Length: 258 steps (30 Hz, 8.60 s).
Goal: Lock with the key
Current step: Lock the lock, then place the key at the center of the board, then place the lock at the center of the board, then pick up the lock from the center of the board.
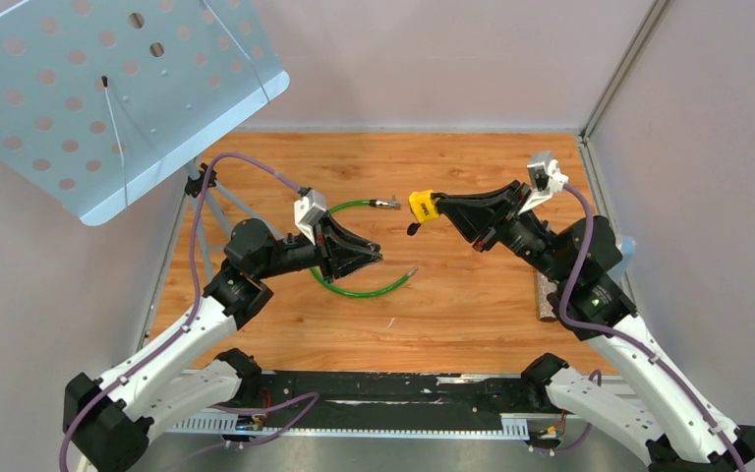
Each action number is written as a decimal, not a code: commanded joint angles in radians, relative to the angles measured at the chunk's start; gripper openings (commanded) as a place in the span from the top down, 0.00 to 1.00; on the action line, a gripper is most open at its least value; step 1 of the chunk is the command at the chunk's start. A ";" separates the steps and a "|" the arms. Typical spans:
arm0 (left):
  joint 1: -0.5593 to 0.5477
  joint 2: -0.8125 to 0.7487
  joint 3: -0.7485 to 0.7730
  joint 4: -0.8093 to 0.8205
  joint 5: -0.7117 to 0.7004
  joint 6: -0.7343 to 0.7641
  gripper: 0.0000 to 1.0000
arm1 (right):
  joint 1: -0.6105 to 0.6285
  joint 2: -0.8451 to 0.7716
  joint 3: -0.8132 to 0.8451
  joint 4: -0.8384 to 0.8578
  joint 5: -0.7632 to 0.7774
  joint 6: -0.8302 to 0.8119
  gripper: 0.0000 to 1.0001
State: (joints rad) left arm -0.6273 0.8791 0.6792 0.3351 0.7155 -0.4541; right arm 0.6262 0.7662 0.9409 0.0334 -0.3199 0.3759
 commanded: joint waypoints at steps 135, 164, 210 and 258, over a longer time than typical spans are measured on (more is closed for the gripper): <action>-0.314 -0.315 -0.010 -0.602 -1.898 -0.172 0.03 | 0.378 1.293 0.690 -0.801 0.225 -0.705 0.48; -0.314 -0.454 -0.013 -0.676 -1.982 -0.145 0.13 | 0.422 1.454 0.874 -0.888 0.278 -0.614 1.00; -0.206 -0.027 -0.012 -0.289 -1.095 -0.645 0.09 | 0.078 0.611 0.183 -0.193 -0.504 -0.370 1.00; -0.165 0.276 0.233 -0.197 -0.979 -0.965 1.00 | 0.157 0.168 -0.306 0.006 0.122 -0.413 0.58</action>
State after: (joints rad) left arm -0.7902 1.1748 0.8482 0.0898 -0.2237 -1.3926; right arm 0.7391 0.9424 0.6472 -0.0090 -0.2676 0.0307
